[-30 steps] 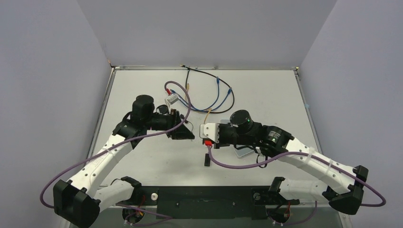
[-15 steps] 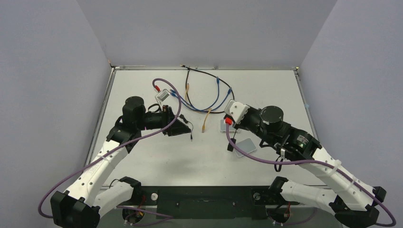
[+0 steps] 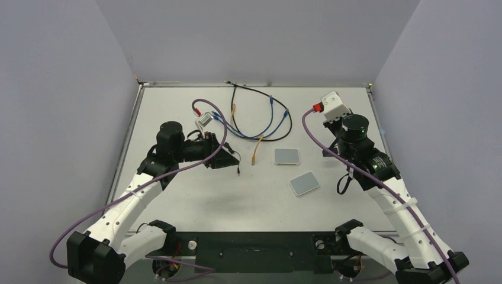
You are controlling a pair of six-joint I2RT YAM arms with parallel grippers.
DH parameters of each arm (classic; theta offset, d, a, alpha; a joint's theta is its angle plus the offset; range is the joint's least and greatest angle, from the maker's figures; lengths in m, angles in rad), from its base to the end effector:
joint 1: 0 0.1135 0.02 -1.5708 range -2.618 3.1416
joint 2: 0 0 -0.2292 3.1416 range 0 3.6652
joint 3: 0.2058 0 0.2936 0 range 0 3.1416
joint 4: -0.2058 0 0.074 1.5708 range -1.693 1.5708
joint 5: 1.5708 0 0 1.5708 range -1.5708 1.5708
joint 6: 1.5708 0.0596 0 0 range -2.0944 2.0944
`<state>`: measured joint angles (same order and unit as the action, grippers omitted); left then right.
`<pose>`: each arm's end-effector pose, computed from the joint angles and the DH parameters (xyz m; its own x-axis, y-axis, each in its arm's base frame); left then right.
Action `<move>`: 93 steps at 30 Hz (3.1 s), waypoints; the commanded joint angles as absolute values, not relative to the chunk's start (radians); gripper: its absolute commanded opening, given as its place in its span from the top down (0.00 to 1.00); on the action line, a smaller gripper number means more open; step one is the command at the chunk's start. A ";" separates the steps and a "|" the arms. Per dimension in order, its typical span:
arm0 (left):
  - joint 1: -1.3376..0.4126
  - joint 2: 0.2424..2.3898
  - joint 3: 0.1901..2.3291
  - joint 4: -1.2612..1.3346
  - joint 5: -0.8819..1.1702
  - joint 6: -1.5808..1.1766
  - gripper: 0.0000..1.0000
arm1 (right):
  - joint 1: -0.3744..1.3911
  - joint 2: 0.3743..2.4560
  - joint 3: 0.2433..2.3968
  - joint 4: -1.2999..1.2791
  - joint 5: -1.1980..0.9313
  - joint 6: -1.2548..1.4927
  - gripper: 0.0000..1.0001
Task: Insert the plug into the switch port
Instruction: Pick up the power from the center of the board, then move the switch port to the center of the board.
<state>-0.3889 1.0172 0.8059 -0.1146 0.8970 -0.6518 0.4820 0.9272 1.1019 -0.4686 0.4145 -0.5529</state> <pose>0.2585 -0.1563 0.2713 -0.7946 -0.0834 -0.6014 0.5530 0.3095 -0.7736 0.2575 0.1076 0.3686 -0.1750 -0.6340 -0.7533 -0.2052 0.7717 -0.6019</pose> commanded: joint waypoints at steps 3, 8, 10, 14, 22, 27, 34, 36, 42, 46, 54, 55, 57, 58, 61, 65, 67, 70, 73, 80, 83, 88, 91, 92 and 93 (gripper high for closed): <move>-0.383 1.015 0.768 -0.016 0.888 -0.697 0.56 | 0.356 0.969 1.051 -0.404 0.552 -0.442 1.00; -0.382 1.022 0.743 -0.015 0.883 -0.694 0.56 | 0.310 0.974 0.933 -0.419 0.484 -0.304 1.00; -0.384 1.028 0.735 -0.015 0.880 -0.692 0.56 | 0.310 0.968 0.881 -0.433 0.455 -0.273 1.00; -0.383 1.054 0.717 0.023 0.871 -0.714 0.56 | 0.311 0.983 0.826 -0.504 0.403 -0.249 1.00; -0.383 1.096 0.691 0.048 0.861 -0.738 0.56 | 0.321 1.108 0.828 -0.596 0.199 -0.244 1.00; -0.383 1.094 0.676 0.048 0.853 -0.748 0.56 | 0.322 1.226 0.837 -0.598 0.167 -0.247 1.00; -0.383 1.089 0.660 0.042 0.844 -0.749 0.56 | 0.322 1.374 0.860 -0.599 0.086 -0.245 1.00; -0.383 1.086 0.655 0.039 0.842 -0.744 0.56 | 0.326 1.398 0.870 -0.618 0.046 -0.243 1.00; -0.382 1.080 0.646 0.036 0.830 -0.746 0.56 | 0.360 1.474 0.897 -0.651 0.009 -0.217 1.00; -0.382 1.071 0.641 0.035 0.821 -0.753 0.56 | 0.407 1.497 0.904 -0.644 0.009 -0.196 1.00; -0.378 1.060 0.637 0.018 0.806 -0.752 0.56 | 0.474 1.555 0.942 -0.630 -0.096 -0.131 1.00; -0.378 1.058 0.636 0.015 0.805 -0.752 0.56 | 0.485 1.570 0.954 -0.629 -0.114 -0.109 1.00; -0.376 1.051 0.635 0.011 0.802 -0.753 0.56 | 0.504 1.589 0.968 -0.625 -0.145 -0.076 1.00; -0.375 1.050 0.633 0.009 0.798 -0.752 0.56 | 0.511 1.595 0.970 -0.622 -0.154 -0.060 1.00; -0.373 1.037 0.629 0.002 0.789 -0.754 0.56 | 0.558 1.595 0.963 -0.592 -0.175 -0.032 1.00; -0.373 1.022 0.611 0.002 0.779 -0.767 0.56 | 0.597 1.556 0.939 -0.532 -0.168 0.028 1.00; -0.373 1.018 0.601 0.002 0.785 -0.765 0.56 | 0.602 1.519 0.929 -0.514 -0.122 0.063 1.00; -0.376 1.017 0.591 -0.032 0.796 -0.756 0.57 | 0.604 1.425 0.909 -0.496 0.009 0.137 1.00; -0.395 1.022 0.589 -0.063 0.794 -0.737 0.57 | 0.605 1.332 0.877 -0.487 0.110 0.207 1.00; -0.510 1.045 0.585 -0.057 0.699 -0.742 0.57 | 0.623 1.151 0.788 -0.592 0.255 0.415 1.00; -0.556 1.066 0.569 -0.021 0.676 -0.769 0.57 | 0.633 1.106 0.722 -0.593 0.229 0.532 1.00; -0.594 1.103 0.547 0.081 0.670 -0.809 0.57 | 0.648 1.035 0.651 -0.589 0.202 0.641 1.00; -0.600 1.120 0.543 0.096 0.668 -0.813 0.57 | 0.656 1.012 0.596 -0.586 0.187 0.684 1.00; -0.601 1.123 0.544 0.101 0.669 -0.814 0.57 | 0.659 1.013 0.585 -0.587 0.186 0.693 1.00; -0.602 1.129 0.546 0.106 0.671 -0.813 0.57 | 0.667 1.018 0.566 -0.586 0.187 0.706 1.00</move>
